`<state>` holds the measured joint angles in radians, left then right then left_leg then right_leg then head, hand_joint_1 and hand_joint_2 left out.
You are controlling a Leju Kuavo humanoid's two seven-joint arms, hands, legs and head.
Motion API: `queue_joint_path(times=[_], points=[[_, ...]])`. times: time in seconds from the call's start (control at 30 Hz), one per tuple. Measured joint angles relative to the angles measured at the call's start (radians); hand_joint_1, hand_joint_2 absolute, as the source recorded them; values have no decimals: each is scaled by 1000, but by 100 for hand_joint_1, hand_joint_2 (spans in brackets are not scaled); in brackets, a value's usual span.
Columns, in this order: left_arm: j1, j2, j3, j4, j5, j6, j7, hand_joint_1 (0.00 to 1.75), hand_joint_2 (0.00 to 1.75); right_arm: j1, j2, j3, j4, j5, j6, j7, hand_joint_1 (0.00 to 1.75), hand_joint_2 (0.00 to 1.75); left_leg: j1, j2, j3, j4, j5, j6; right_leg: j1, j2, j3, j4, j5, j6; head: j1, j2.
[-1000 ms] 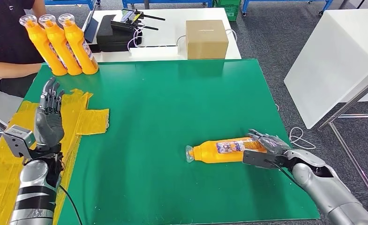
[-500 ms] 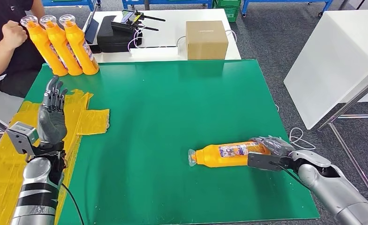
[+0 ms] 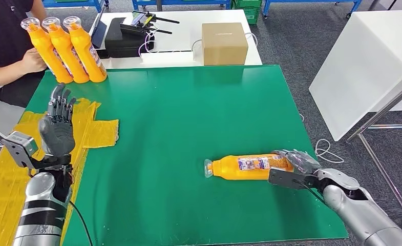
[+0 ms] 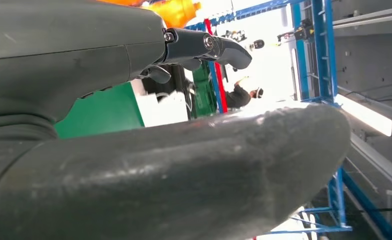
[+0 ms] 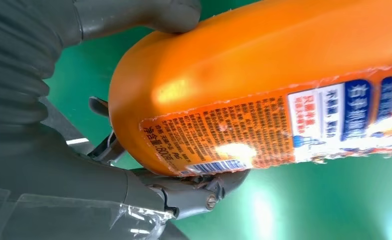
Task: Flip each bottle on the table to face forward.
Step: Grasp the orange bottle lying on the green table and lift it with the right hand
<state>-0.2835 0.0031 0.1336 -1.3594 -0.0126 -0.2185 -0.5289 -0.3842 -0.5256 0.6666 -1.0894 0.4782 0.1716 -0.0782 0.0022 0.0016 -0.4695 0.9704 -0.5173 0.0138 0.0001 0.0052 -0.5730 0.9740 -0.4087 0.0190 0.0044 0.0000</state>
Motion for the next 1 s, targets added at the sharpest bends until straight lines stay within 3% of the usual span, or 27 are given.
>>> queue_joint_path(times=[0.13,0.4,0.53,0.8,1.0], points=[[25,0,3,-8,30,-17,3,0,0,85,102,-99,-40,-2,-118,-41,175,175,1,0,-1,0,0,0,1,0,-1,0,0,0,0,0],[51,0,12,-19,49,-30,4,0,0,158,204,-222,-114,-31,-145,-90,175,175,1,-4,-3,0,0,0,1,-4,-2,1,0,0,0,0],[63,0,23,-25,91,-67,13,0,175,178,266,-296,-176,-77,-153,-120,175,175,1,-4,-3,0,0,0,1,-4,-2,1,0,0,0,0],[95,-12,24,-35,265,-202,79,0,175,194,396,-375,-245,-178,-158,-179,175,175,1,-4,-3,0,0,0,2,-4,-2,1,0,0,0,0],[107,-32,-31,-36,328,-245,106,0,175,163,499,-381,-244,-258,-147,-201,175,175,1,-4,-3,0,1,-1,1,-4,-2,1,0,0,0,0]])
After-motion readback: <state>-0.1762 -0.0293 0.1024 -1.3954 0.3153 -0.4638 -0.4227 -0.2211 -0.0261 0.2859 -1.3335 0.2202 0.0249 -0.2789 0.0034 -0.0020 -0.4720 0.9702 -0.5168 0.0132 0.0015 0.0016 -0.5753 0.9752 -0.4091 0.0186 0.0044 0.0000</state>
